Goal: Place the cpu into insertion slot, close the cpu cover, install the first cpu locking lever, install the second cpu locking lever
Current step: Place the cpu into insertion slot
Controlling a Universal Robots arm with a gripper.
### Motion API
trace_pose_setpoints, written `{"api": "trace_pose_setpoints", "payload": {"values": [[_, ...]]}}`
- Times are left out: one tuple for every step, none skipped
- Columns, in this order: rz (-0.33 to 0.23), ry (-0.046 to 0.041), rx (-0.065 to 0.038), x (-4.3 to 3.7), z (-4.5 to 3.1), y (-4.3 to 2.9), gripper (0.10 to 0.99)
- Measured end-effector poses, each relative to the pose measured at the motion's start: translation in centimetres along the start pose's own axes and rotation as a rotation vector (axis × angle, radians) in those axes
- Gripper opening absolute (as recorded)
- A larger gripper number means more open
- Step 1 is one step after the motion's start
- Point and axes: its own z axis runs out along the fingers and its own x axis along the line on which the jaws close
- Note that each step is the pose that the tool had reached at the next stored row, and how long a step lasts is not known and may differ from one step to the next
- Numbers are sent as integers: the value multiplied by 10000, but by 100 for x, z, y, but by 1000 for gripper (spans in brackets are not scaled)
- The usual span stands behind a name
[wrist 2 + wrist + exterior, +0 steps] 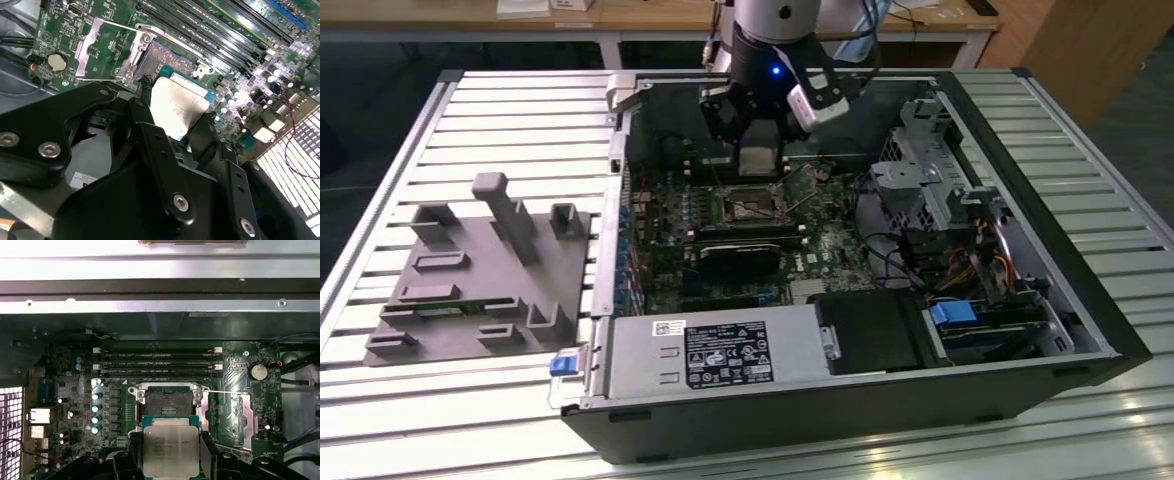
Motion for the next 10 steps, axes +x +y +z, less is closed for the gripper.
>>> {"api": "trace_pose_setpoints", "payload": {"values": [[6,0,0,0,18,-1,537],[24,-2,0,-1,35,-3,537],[92,-8,-2,-1,46,-4,537],[266,-20,-4,0,55,-4,537],[441,-33,-7,-1,62,-5,537],[618,-46,-10,-1,68,-5,537],[798,-59,-13,-1,74,-6,537],[983,-73,-14,-1,77,-6,537],[1162,-85,-15,-1,80,-6,537],[1342,-98,-18,-1,82,-6,537]]}}
